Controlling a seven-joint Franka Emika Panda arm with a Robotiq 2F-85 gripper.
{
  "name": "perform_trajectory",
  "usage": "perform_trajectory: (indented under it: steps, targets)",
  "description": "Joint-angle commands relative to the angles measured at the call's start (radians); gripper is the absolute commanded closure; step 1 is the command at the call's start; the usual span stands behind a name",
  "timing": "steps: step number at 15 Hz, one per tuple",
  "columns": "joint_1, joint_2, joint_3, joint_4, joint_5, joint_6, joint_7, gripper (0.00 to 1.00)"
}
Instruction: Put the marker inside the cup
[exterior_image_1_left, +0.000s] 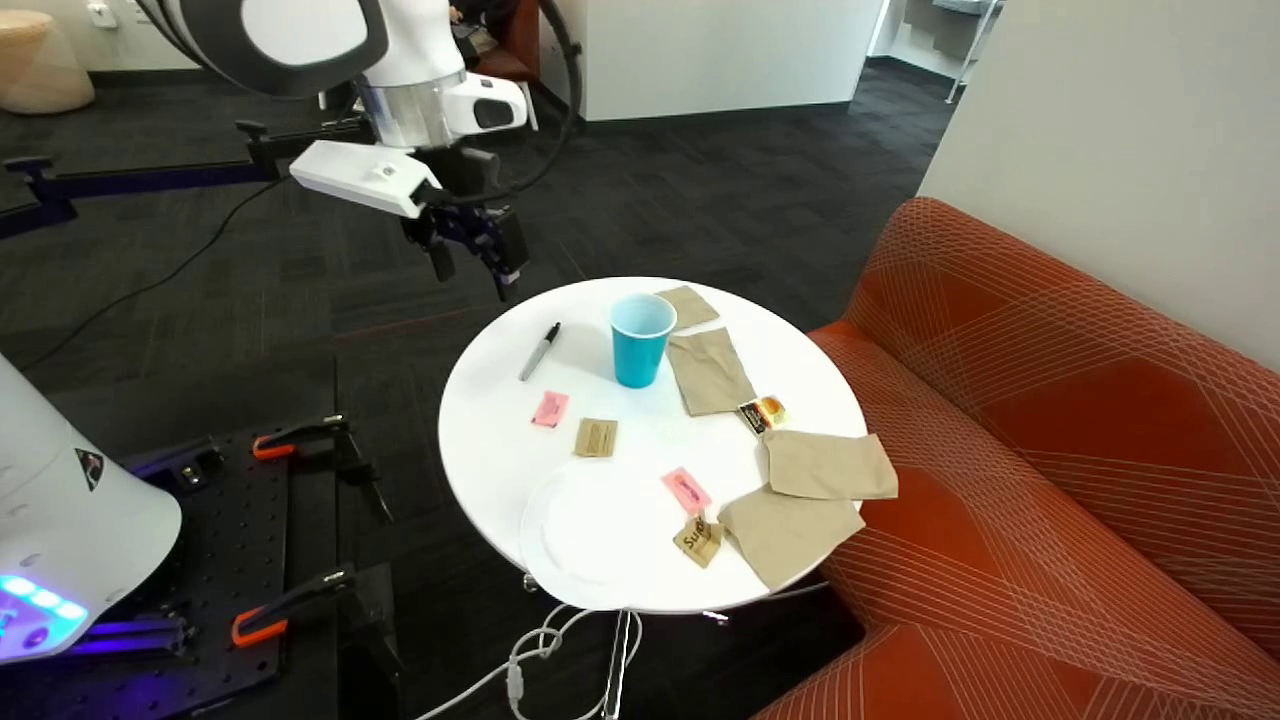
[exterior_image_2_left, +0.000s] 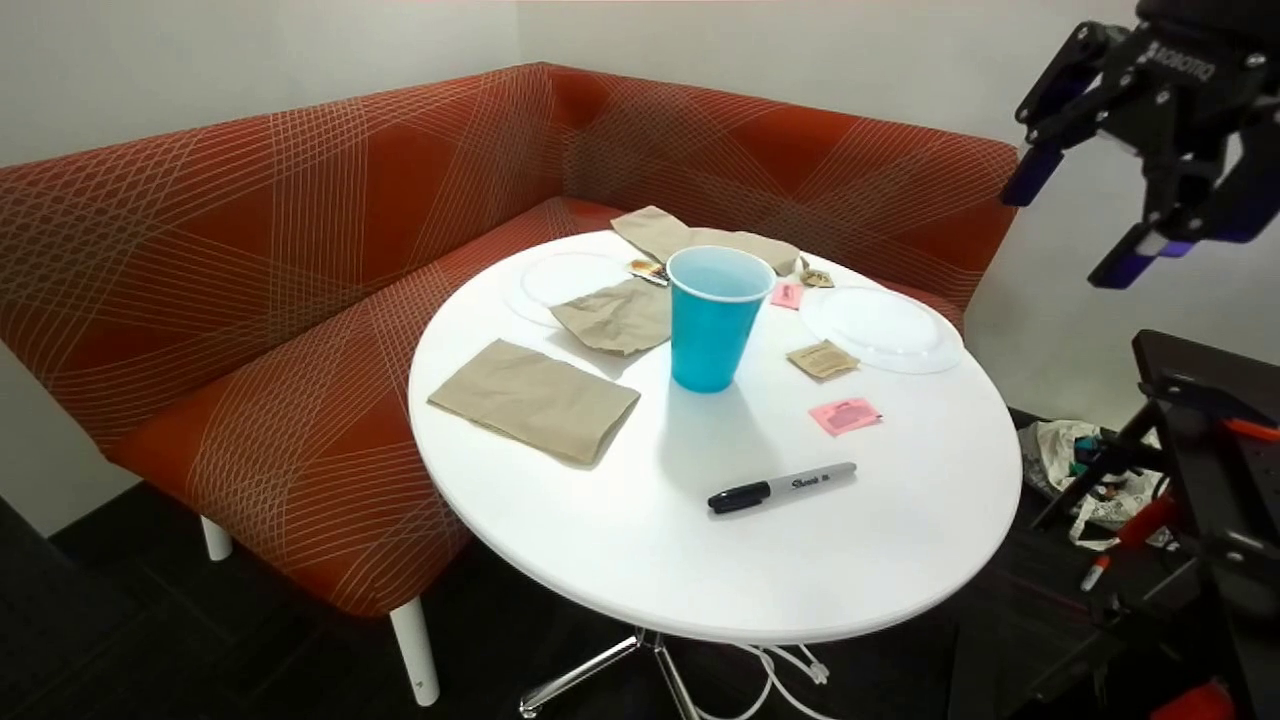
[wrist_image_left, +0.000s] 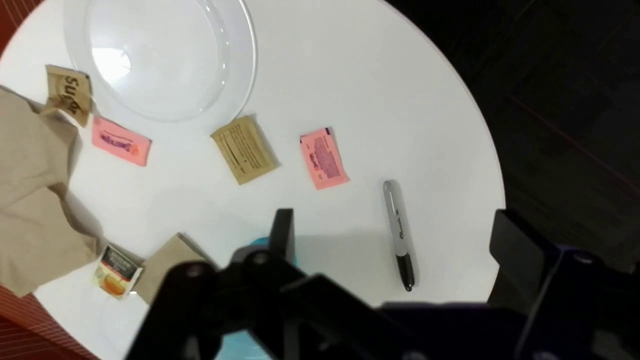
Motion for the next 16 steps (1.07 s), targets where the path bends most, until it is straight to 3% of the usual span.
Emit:
perform_trajectory:
  steps: [1,9,16]
  targets:
    - [0.022,0.166,0.009,0.072,0.035,0.068,-0.09,0.0]
    - [-0.015,0.452,0.074,0.232,0.038,0.18,-0.211,0.0]
    - [-0.06,0.658,0.145,0.399,-0.004,0.168,-0.224,0.0]
